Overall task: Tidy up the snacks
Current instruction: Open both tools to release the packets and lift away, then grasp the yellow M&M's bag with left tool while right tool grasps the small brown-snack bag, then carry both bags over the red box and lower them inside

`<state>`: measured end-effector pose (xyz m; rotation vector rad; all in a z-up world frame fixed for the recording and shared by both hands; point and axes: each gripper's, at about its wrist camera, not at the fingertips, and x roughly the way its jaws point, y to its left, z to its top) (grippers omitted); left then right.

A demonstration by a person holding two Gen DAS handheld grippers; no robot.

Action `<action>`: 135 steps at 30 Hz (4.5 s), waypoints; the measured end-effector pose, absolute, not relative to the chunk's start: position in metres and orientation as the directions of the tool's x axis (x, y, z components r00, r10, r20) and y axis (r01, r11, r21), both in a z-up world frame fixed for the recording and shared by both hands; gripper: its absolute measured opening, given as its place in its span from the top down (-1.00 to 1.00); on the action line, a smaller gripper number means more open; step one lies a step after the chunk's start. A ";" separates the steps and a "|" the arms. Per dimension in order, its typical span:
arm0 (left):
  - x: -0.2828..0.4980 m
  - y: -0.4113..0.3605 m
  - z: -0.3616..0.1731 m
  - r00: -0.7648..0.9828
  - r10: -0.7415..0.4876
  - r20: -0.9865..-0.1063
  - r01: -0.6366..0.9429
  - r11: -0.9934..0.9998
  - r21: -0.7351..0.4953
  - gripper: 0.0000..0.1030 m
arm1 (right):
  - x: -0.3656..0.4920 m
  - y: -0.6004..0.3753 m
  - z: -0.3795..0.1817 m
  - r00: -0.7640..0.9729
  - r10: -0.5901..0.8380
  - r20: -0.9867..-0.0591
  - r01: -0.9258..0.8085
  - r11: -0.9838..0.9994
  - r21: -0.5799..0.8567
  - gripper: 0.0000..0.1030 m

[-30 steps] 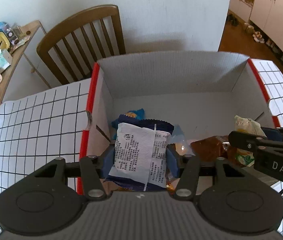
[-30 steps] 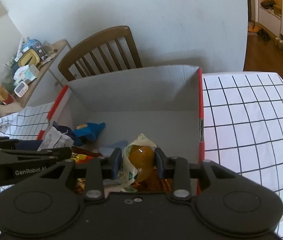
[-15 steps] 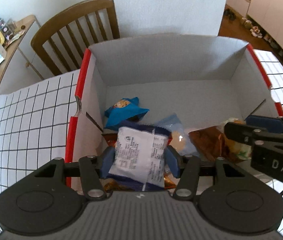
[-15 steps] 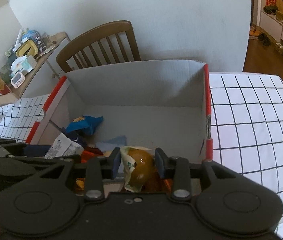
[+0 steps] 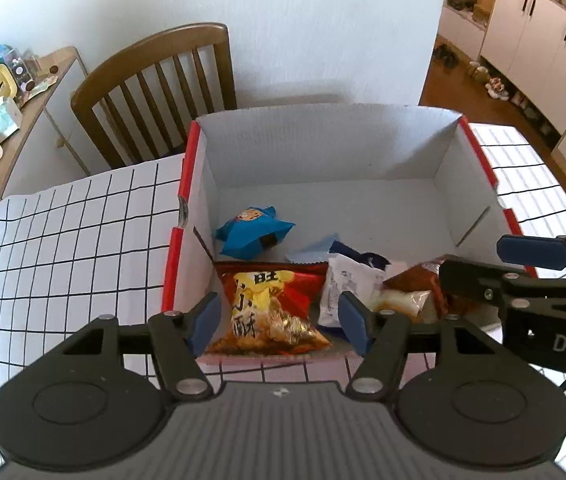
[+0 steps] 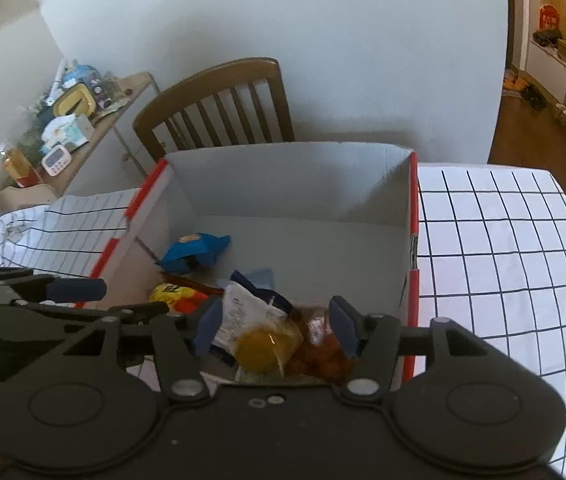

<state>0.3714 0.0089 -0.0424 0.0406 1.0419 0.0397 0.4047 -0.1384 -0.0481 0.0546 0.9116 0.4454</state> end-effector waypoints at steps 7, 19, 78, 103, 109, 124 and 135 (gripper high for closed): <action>0.342 0.011 -0.023 0.547 0.027 -0.836 -0.009 1.000 0.026 -0.25 | 0.380 -0.140 -0.029 0.547 0.416 -0.727 -0.381 0.896 0.226 -0.34; 0.289 0.008 0.004 0.612 -0.010 -0.791 0.023 1.000 0.006 -0.31 | 0.329 -0.140 -0.002 0.568 0.464 -0.680 -0.426 0.872 0.240 -0.64; 0.186 -0.024 -0.142 0.451 0.013 -0.893 0.017 1.000 0.023 -0.57 | 0.178 -0.145 -0.148 0.369 0.320 -0.873 -0.478 0.870 0.117 -0.02; 0.186 -0.014 -0.145 0.435 -0.042 -0.899 0.000 0.999 -0.047 0.49 | 0.173 -0.149 -0.146 0.394 0.328 -0.858 -0.514 0.853 0.090 0.73; 0.178 -0.012 -0.137 0.443 -0.068 -0.894 -0.013 0.997 -0.082 0.49 | 0.172 -0.160 -0.136 0.404 0.359 -0.841 -0.491 0.861 0.131 0.74; 0.158 0.005 -0.092 0.491 -0.143 -0.859 -0.056 0.979 -0.195 0.49 | 0.177 -0.173 -0.088 0.457 0.459 -0.762 -0.479 0.849 0.224 0.74; 0.159 0.005 -0.056 0.546 -0.165 -0.822 -0.038 0.975 -0.220 0.49 | 0.192 -0.171 -0.059 0.499 0.491 -0.714 -0.503 0.835 0.223 0.74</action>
